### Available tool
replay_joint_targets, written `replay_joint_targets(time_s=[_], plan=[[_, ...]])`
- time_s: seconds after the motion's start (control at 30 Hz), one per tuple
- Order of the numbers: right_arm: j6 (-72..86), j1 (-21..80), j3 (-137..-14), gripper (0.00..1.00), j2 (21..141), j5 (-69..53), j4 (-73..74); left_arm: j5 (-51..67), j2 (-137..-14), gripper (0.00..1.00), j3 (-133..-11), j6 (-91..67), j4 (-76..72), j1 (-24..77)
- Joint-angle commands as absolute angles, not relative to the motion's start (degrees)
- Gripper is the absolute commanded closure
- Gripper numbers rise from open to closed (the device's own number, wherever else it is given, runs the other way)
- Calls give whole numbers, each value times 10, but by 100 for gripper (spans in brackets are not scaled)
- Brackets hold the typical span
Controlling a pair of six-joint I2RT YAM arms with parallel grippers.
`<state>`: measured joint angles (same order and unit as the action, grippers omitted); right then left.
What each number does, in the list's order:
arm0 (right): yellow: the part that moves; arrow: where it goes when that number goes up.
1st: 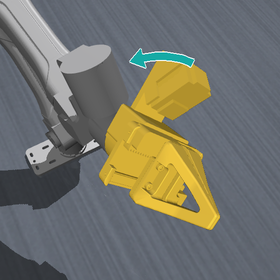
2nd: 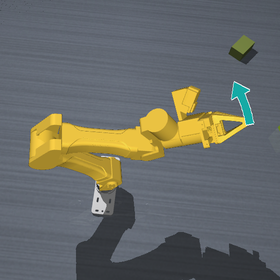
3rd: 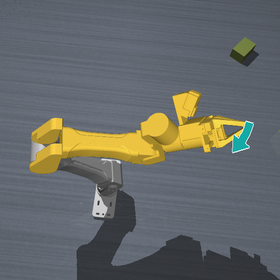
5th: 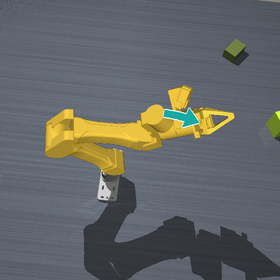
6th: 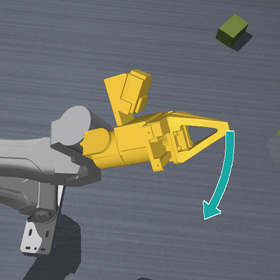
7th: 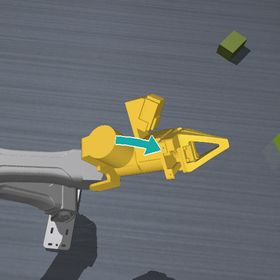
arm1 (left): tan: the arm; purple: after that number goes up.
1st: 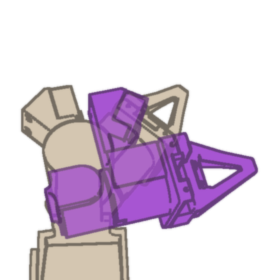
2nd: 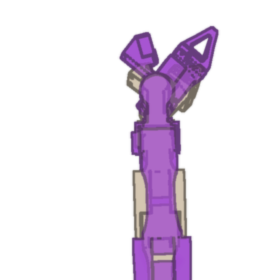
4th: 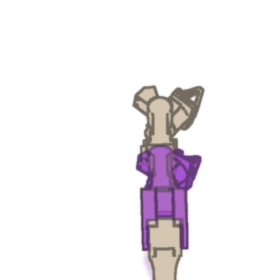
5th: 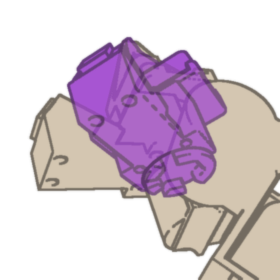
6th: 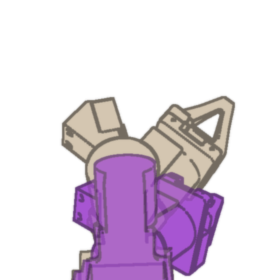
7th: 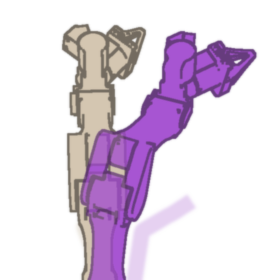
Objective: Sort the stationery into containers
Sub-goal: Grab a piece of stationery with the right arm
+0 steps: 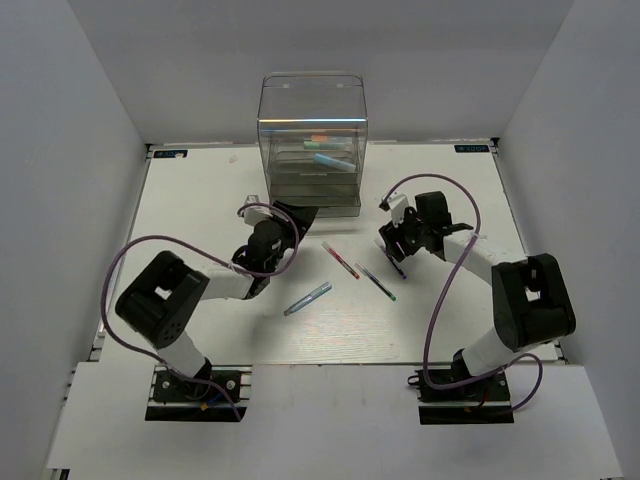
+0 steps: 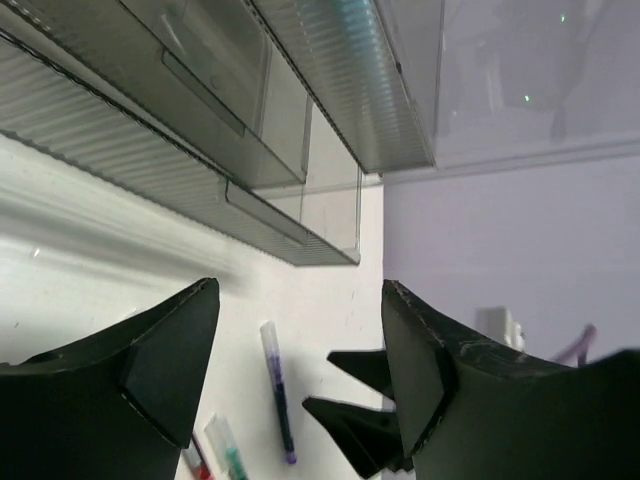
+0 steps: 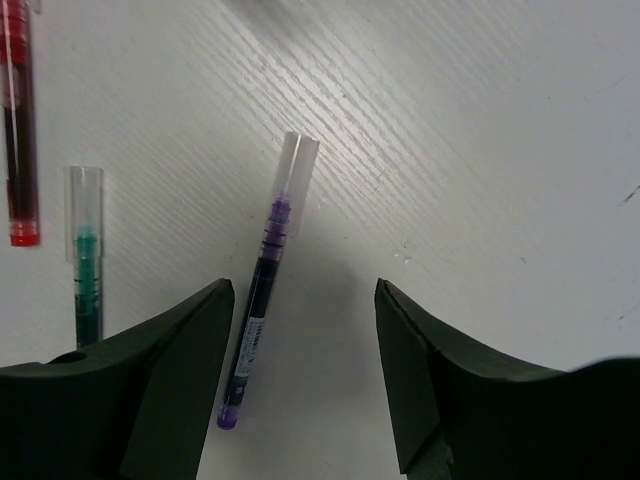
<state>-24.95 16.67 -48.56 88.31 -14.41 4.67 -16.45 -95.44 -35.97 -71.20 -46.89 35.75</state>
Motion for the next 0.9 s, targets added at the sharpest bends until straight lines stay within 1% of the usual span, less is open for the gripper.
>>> replay_joint_targets(time_s=[0.0,0.03,0.13,0.2,0.23,0.33,0.37,0.43,0.47,0.57,0.6,0.63,0.67,0.7,0.77,0.83,0.87], plan=[[-263,174,-512,35,900,-117,67,-142,-891,24,-350,-677,-377,359],[-265,175,-511,34,904,-114,69,-135,-879,24,-345,-665,-345,359],[-273,184,-514,32,920,-100,71,-129,-825,24,-323,-653,-310,359],[-273,185,-520,32,936,-92,77,-129,-792,24,-305,-653,-260,359],[-272,188,-519,32,940,-90,78,-137,-756,24,-299,-653,-215,359],[-274,195,-514,32,945,-87,79,-163,-702,19,-299,-653,-131,359],[-275,198,-511,35,945,-86,79,-169,-667,17,-299,-653,-83,359],[-278,205,-509,39,952,-77,84,-185,-631,12,-299,-653,-38,359],[-276,207,-508,45,954,-76,86,-191,-597,10,-293,-660,1,354],[-279,207,-511,61,959,-87,106,-205,-544,9,-278,-666,46,349],[-287,204,-512,72,958,-103,111,-212,-511,7,-269,-666,54,349],[-297,205,-512,76,956,-118,126,-212,-498,7,-264,-666,64,349],[-301,203,-514,80,952,-136,134,-218,-485,4,-264,-671,74,349],[-323,203,-517,86,950,-146,141,-223,-476,2,-264,-671,94,349],[-344,205,-522,93,938,-182,175,-223,-462,0,-264,-671,113,349],[-379,205,-532,100,932,-192,194,-223,-462,0,-269,-671,134,349],[-388,205,-542,100,922,-216,205,-218,-462,0,-269,-671,134,349]])
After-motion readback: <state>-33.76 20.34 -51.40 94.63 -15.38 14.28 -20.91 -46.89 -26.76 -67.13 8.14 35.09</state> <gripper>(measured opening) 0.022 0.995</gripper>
